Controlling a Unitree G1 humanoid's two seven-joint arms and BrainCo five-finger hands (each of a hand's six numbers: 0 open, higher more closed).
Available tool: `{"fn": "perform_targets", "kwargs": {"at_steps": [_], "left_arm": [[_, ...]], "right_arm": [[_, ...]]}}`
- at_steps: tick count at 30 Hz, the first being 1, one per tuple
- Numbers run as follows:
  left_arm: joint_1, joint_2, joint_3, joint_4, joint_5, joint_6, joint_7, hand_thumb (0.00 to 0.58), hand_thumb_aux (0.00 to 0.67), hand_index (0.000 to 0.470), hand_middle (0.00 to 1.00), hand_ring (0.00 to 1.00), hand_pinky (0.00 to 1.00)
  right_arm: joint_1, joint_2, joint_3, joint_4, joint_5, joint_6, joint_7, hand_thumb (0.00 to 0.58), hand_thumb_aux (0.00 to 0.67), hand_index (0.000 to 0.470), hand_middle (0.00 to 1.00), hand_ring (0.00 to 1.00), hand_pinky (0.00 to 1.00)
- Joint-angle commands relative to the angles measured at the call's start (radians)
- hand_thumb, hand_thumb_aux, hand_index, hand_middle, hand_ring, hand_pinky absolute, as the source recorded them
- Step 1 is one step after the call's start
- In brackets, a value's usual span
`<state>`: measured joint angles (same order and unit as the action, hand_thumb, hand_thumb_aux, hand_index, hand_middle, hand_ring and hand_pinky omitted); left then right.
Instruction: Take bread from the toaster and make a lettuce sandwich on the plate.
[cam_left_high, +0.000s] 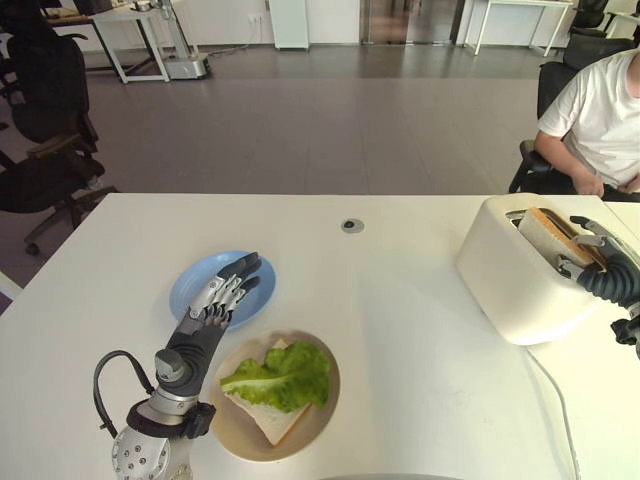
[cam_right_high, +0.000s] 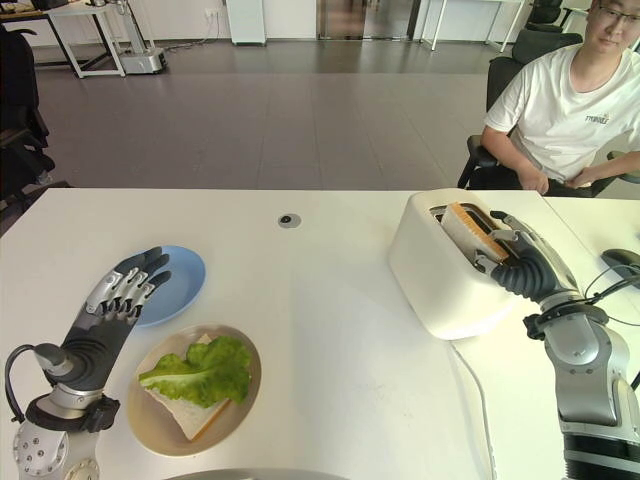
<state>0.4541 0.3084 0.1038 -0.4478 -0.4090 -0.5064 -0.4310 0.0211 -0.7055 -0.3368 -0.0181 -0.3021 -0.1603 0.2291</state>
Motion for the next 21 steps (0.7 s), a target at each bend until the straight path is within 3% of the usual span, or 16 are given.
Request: {"fn": "perform_targets", "kwargs": {"at_steps": [1,6,12,16,21], "left_arm": [[-0.007,-0.004,0.004,0.013,0.035,0.01,-0.005,0.0,0.0,0.0,0.0,0.0,0.0],[-0.007,-0.015,0.012,0.015,0.052,-0.002,-0.004,0.0,0.0,0.0,0.0,0.0,0.0],[-0.003,-0.007,0.052,0.006,0.036,-0.011,-0.008,0.0,0.0,0.0,0.0,0.0,0.0],[0.031,0.033,0.126,0.005,0.049,-0.026,-0.033,0.0,0.0,0.0,0.0,0.0,0.0],[0.136,0.131,0.212,-0.014,0.078,-0.081,-0.141,0.0,0.0,0.0,0.0,0.0,0.0]], "right_arm": [[-0.045,0.038,-0.012,0.011,0.108,0.035,0.017,0.58,0.67,0.47,0.0,0.0,0.0],[-0.199,0.08,-0.162,0.052,0.453,0.211,0.068,0.58,0.67,0.47,0.0,0.0,0.0],[-0.266,0.067,-0.235,-0.075,0.755,0.442,0.153,0.58,0.67,0.47,0.0,0.0,0.0],[-0.275,0.091,-0.145,-0.269,0.933,0.598,0.204,0.58,0.67,0.47,0.0,0.0,0.0],[-0.27,0.208,0.158,-0.494,1.018,0.741,0.194,0.58,0.67,0.47,0.0,0.0,0.0]]}}
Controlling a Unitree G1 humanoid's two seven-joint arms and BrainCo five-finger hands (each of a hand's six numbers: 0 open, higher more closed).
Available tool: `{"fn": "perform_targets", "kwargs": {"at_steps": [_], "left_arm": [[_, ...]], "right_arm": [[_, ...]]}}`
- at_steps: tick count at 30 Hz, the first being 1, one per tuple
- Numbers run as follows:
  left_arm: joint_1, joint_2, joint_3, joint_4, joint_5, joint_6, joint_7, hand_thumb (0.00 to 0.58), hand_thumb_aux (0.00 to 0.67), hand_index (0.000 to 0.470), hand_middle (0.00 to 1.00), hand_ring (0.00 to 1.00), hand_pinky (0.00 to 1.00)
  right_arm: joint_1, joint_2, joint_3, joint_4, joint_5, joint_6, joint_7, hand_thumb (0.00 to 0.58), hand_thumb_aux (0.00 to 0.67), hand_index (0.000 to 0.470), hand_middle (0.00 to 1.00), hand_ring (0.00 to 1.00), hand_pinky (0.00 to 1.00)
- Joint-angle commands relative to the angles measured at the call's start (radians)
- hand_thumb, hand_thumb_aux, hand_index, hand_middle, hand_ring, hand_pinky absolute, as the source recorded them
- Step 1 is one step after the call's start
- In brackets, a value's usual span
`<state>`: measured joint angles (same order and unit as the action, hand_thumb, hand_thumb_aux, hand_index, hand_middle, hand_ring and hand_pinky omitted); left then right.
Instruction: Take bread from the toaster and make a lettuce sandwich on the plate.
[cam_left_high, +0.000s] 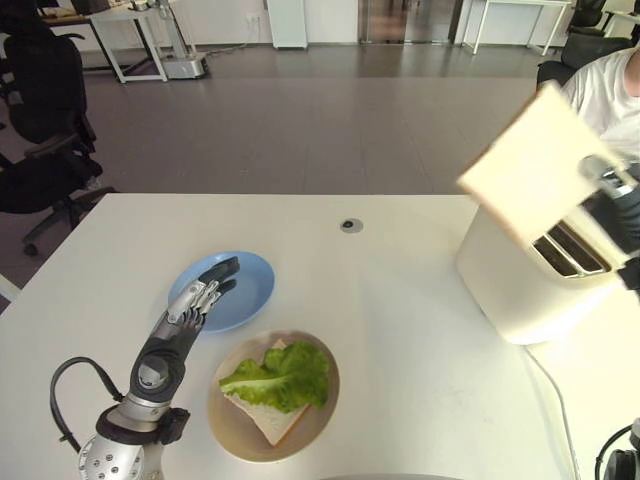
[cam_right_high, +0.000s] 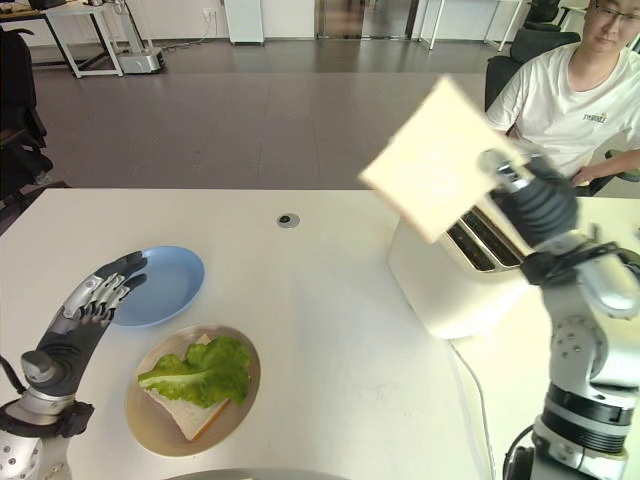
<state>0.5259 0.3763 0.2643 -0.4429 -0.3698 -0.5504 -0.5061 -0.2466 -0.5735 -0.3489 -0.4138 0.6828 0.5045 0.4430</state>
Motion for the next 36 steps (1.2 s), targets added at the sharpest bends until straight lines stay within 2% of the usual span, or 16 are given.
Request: {"fn": "perform_targets", "kwargs": {"at_steps": [1,4,7,9,12,18,23,29,34,35,36], "left_arm": [[0.084,0.074,0.075,-0.014,0.045,-0.059,-0.083,0.0,0.0,0.0,0.0,0.0,0.0],[0.111,0.104,0.165,-0.017,-0.019,-0.087,-0.102,0.0,0.0,0.0,0.0,0.0,0.0],[0.114,0.128,0.23,-0.005,-0.11,-0.101,-0.133,0.0,0.0,0.0,0.0,0.0,0.0],[0.123,0.133,0.254,0.008,-0.13,-0.115,-0.158,0.0,0.0,0.0,0.0,0.0,0.0],[0.15,0.127,0.279,0.022,-0.146,-0.134,-0.195,0.0,0.0,0.0,0.0,0.0,0.0],[0.186,0.127,0.248,0.038,-0.061,-0.169,-0.265,0.0,0.0,0.0,0.0,0.0,0.0],[0.202,0.107,0.154,0.087,0.24,-0.278,-0.296,0.0,0.0,0.0,0.0,0.0,0.0],[0.211,0.096,0.067,0.078,0.579,-0.377,-0.252,0.0,0.0,0.0,0.0,0.0,0.0],[0.173,0.123,0.075,0.161,0.815,-0.382,-0.157,0.0,0.0,0.0,0.0,0.0,0.0],[0.178,0.126,0.07,0.175,0.84,-0.376,-0.139,0.0,0.0,0.0,0.0,0.0,0.0],[0.189,0.132,0.056,0.182,0.846,-0.365,-0.13,0.0,0.0,0.0,0.0,0.0,0.0]], "right_arm": [[-0.006,0.103,0.235,-0.118,0.008,0.082,-0.033,0.58,0.67,0.47,0.0,0.0,0.0],[-0.002,0.193,0.465,-0.146,-0.109,0.082,-0.081,0.58,0.67,0.47,0.0,0.0,0.0],[-0.008,0.275,0.734,-0.094,-0.306,0.025,-0.117,0.58,0.67,0.47,0.0,0.0,0.0],[-0.016,0.314,0.851,-0.025,-0.409,-0.016,-0.12,0.58,0.67,0.47,0.0,0.0,0.0],[-0.017,0.345,0.96,0.091,-0.537,-0.097,-0.109,0.58,0.67,0.47,0.0,0.0,0.0],[0.009,0.361,1.044,0.231,-0.684,-0.216,-0.081,0.58,0.67,0.47,0.0,0.0,0.0],[0.018,0.381,1.056,0.297,-0.747,-0.272,-0.065,0.58,0.67,0.47,0.0,0.0,0.0],[-0.002,0.387,1.047,0.375,-0.837,-0.33,-0.072,0.58,0.67,0.47,0.0,0.0,0.0],[-0.01,0.394,1.021,0.41,-0.896,-0.385,-0.08,0.58,0.67,0.47,0.0,0.0,0.0],[-0.009,0.395,1.021,0.409,-0.905,-0.393,-0.08,0.578,0.633,0.444,0.0,0.0,0.0],[-0.009,0.395,1.013,0.404,-0.912,-0.399,-0.084,0.487,0.402,0.282,0.0,0.0,0.0]]}}
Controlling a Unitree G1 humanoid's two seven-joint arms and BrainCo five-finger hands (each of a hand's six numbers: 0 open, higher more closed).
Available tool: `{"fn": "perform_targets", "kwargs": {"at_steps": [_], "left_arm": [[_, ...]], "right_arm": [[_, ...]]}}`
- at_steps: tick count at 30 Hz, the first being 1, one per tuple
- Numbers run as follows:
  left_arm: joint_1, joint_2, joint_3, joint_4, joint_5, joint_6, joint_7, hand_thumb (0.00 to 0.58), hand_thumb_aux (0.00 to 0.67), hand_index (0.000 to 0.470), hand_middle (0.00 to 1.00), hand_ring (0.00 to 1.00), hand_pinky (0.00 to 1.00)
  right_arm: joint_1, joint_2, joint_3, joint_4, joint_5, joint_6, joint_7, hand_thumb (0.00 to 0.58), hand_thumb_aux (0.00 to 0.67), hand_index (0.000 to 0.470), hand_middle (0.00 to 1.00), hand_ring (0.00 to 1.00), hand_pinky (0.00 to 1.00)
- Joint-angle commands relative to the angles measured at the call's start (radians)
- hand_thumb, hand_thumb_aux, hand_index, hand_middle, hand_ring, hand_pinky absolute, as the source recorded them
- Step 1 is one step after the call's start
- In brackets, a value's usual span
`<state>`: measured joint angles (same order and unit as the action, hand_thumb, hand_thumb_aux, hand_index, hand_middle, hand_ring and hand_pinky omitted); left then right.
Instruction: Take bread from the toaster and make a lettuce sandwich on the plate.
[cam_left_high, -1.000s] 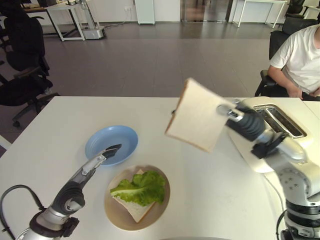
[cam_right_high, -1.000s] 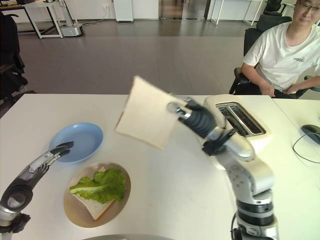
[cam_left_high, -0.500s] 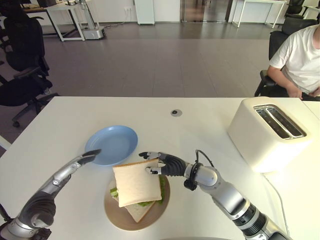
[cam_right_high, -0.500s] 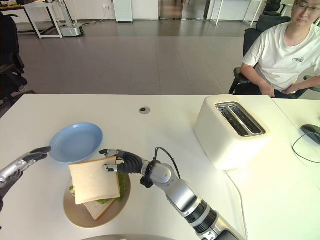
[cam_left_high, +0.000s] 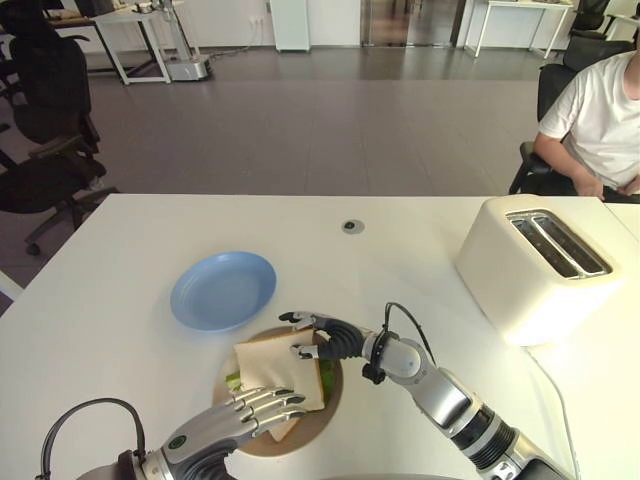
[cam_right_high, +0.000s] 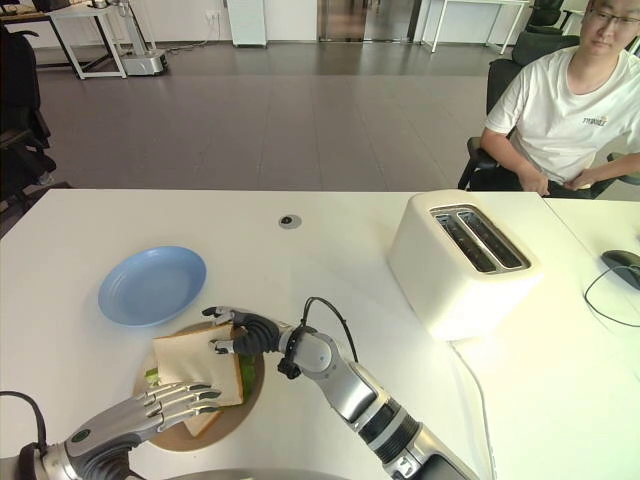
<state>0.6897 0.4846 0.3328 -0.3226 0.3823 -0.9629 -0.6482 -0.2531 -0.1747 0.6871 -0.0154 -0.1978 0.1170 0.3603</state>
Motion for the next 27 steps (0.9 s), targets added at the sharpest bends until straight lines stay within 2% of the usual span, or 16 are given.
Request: {"fn": "perform_targets", "kwargs": {"at_steps": [1,6,12,14,17,19,20,21,22,23,24,25,27], "left_arm": [[0.037,0.032,-0.028,0.065,0.092,0.057,0.019,0.0,0.0,0.0,0.0,0.0,0.0],[0.055,0.096,-0.115,0.097,-0.016,0.099,0.025,0.0,0.0,0.0,0.0,0.0,0.0],[-0.043,0.14,-0.203,0.115,-0.104,0.143,0.053,0.0,0.0,0.0,0.0,0.0,0.0],[-0.076,0.139,-0.189,0.084,-0.146,0.15,0.083,0.0,0.0,0.0,0.0,0.0,0.0],[-0.121,0.133,-0.116,-0.005,-0.306,0.155,0.148,0.0,0.0,0.0,0.0,0.0,0.0],[-0.131,0.141,-0.025,-0.044,-0.456,0.155,0.189,0.0,0.0,0.0,0.0,0.0,0.0],[-0.128,0.131,0.045,-0.034,-0.479,0.14,0.215,0.0,0.0,0.0,0.07,0.07,0.07],[-0.114,0.125,0.105,0.004,-0.478,0.104,0.224,0.0,0.0,0.0,0.24,0.24,0.24],[-0.089,0.132,0.148,0.078,-0.474,0.064,0.214,0.0,0.0,0.0,1.0,1.0,1.0],[-0.066,0.148,0.172,0.153,-0.474,0.026,0.193,0.441,0.342,0.24,1.0,1.0,1.0],[-0.037,0.183,0.175,0.251,-0.48,-0.013,0.152,0.58,0.67,0.47,1.0,1.0,1.0],[-0.014,0.224,0.179,0.35,-0.463,-0.049,0.118,0.58,0.67,0.47,1.0,1.0,1.0],[0.006,0.293,0.215,0.53,-0.224,-0.123,0.13,0.58,0.67,0.47,1.0,1.0,1.0]], "right_arm": [[-0.004,-0.004,-0.037,0.002,-0.036,-0.016,-0.006,0.0,0.0,0.0,0.0,0.0,0.0],[-0.034,-0.051,-0.19,-0.061,-0.044,-0.057,-0.046,0.0,0.0,0.0,0.0,0.0,0.0],[0.009,-0.158,-0.334,-0.213,-0.014,-0.158,-0.005,0.0,0.0,0.0,0.0,0.0,0.0],[0.041,-0.221,-0.352,-0.269,-0.013,-0.205,0.043,0.0,0.0,0.0,0.0,0.0,0.0],[0.132,-0.394,-0.337,-0.344,-0.077,-0.273,0.168,0.0,0.0,0.0,0.0,0.0,0.0],[0.205,-0.494,-0.339,-0.391,-0.121,-0.349,0.218,0.0,0.0,0.0,0.86,0.86,0.86],[0.222,-0.521,-0.339,-0.404,-0.133,-0.378,0.233,0.244,0.16,0.112,1.0,1.0,1.0],[0.231,-0.534,-0.337,-0.41,-0.137,-0.397,0.245,0.454,0.357,0.251,1.0,1.0,1.0],[0.241,-0.542,-0.324,-0.41,-0.147,-0.429,0.252,0.58,0.67,0.47,1.0,1.0,1.0],[0.252,-0.547,-0.31,-0.408,-0.156,-0.46,0.257,0.58,0.67,0.47,1.0,1.0,1.0],[0.267,-0.547,-0.289,-0.407,-0.166,-0.488,0.263,0.58,0.67,0.47,1.0,1.0,1.0],[0.281,-0.539,-0.263,-0.399,-0.178,-0.511,0.265,0.58,0.67,0.47,1.0,1.0,1.0],[0.294,-0.515,-0.2,-0.35,-0.241,-0.557,0.256,0.58,0.67,0.47,1.0,1.0,1.0]]}}
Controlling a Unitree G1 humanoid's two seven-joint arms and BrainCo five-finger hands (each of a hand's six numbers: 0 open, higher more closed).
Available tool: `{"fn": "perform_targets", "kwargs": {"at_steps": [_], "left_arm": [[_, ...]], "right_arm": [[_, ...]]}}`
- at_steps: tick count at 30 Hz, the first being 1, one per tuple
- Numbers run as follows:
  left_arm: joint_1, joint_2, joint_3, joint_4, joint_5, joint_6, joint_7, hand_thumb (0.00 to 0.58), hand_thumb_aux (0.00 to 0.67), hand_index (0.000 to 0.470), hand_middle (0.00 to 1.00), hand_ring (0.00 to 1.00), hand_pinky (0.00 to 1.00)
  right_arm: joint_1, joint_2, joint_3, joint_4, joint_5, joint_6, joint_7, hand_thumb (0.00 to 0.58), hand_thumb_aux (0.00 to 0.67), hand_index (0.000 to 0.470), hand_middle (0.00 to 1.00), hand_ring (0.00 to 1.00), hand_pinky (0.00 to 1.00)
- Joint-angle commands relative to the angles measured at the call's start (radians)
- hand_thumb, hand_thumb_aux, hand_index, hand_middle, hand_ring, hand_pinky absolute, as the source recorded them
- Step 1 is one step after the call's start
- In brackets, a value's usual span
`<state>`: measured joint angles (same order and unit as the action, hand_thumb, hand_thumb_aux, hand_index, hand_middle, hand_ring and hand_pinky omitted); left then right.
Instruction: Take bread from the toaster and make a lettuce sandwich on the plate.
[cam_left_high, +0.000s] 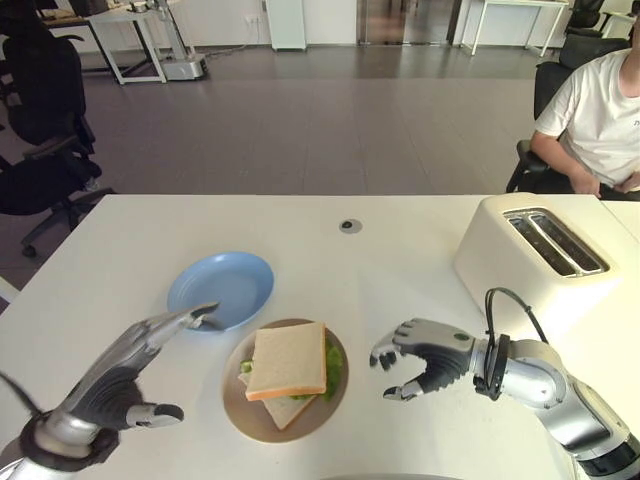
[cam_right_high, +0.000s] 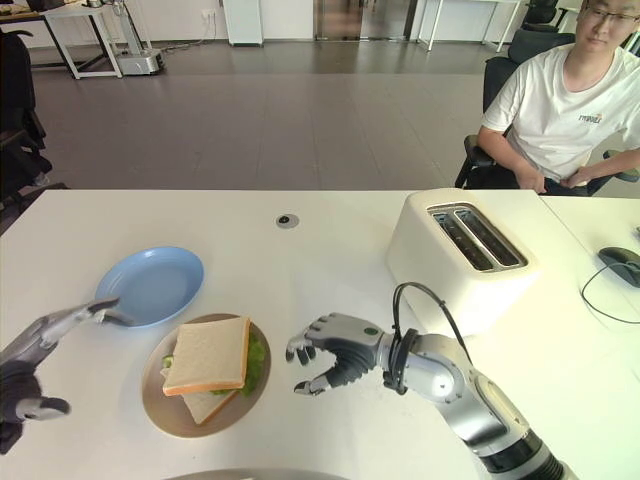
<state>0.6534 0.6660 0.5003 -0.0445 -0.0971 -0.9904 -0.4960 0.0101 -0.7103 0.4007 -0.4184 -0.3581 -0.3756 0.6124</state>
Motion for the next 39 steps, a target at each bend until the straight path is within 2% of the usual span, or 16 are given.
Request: {"fn": "perform_targets", "kwargs": {"at_steps": [1,4,7,12,17,23,26,29,33,36,37,38,39], "left_arm": [[0.04,0.13,0.053,0.315,0.338,-0.132,-0.013,0.58,0.67,0.47,1.0,1.0,1.0],[-0.032,0.149,-0.017,0.358,0.508,-0.175,0.022,0.58,0.67,0.47,1.0,1.0,1.0],[-0.099,0.1,-0.11,0.283,0.647,-0.164,0.065,0.58,0.67,0.47,1.0,1.0,1.0],[-0.203,0.036,-0.237,0.15,0.721,-0.08,0.122,0.58,0.67,0.47,1.0,1.0,1.0],[-0.368,-0.032,-0.407,0.116,0.767,0.022,0.142,0.58,0.67,0.47,1.0,1.0,1.0],[-0.761,-0.18,-0.598,0.312,0.902,0.193,0.264,0.58,0.67,0.47,1.0,1.0,1.0],[-0.922,-0.233,-0.694,0.48,0.965,0.243,0.36,0.58,0.67,0.47,1.0,1.0,1.0],[-1.024,-0.25,-0.765,0.622,0.994,0.264,0.452,0.58,0.67,0.47,1.0,1.0,1.0],[-1.101,-0.263,-0.823,0.718,0.992,0.267,0.543,0.58,0.67,0.47,1.0,1.0,1.0],[-1.098,-0.243,-0.851,0.695,0.989,0.256,0.592,0.58,0.67,0.47,1.0,1.0,1.0],[-1.083,-0.23,-0.852,0.664,0.981,0.25,0.599,0.578,0.628,0.441,1.0,1.0,1.0],[-1.056,-0.218,-0.842,0.62,0.948,0.242,0.596,0.573,0.599,0.42,1.0,1.0,1.0],[-1.019,-0.213,-0.821,0.572,0.88,0.231,0.575,0.557,0.536,0.376,1.0,1.0,1.0]], "right_arm": [[0.033,0.031,0.114,0.082,-0.11,-0.087,0.0,0.58,0.67,0.47,1.0,1.0,1.0],[0.042,0.067,0.168,0.145,-0.176,-0.107,-0.016,0.58,0.67,0.47,1.0,1.0,1.0],[0.042,0.094,0.202,0.197,-0.213,-0.115,-0.019,0.58,0.67,0.47,1.0,1.0,1.0],[0.053,0.117,0.22,0.283,-0.239,-0.091,-0.029,0.58,0.67,0.47,1.0,1.0,1.0],[0.036,0.151,0.152,0.367,-0.245,-0.006,-0.102,0.58,0.67,0.47,1.0,1.0,1.0],[-0.074,0.214,0.058,0.592,-0.247,0.079,-0.276,0.58,0.67,0.47,1.0,1.0,1.0],[-0.16,0.26,0.035,0.723,-0.239,0.068,-0.373,0.58,0.67,0.47,1.0,1.0,1.0],[-0.261,0.308,0.032,0.865,-0.229,0.026,-0.452,0.58,0.67,0.47,1.0,1.0,1.0],[-0.347,0.334,0.04,1.004,-0.248,-0.041,-0.56,0.58,0.67,0.47,1.0,1.0,1.0],[-0.331,0.326,0.03,0.967,-0.219,-0.087,-0.568,0.58,0.67,0.47,1.0,1.0,1.0],[-0.317,0.319,0.02,0.934,-0.206,-0.1,-0.569,0.58,0.67,0.47,1.0,1.0,1.0],[-0.297,0.305,0.01,0.886,-0.198,-0.126,-0.573,0.579,0.638,0.448,1.0,1.0,1.0],[-0.272,0.284,0.003,0.826,-0.203,-0.165,-0.587,0.577,0.623,0.437,0.93,0.93,0.93]]}}
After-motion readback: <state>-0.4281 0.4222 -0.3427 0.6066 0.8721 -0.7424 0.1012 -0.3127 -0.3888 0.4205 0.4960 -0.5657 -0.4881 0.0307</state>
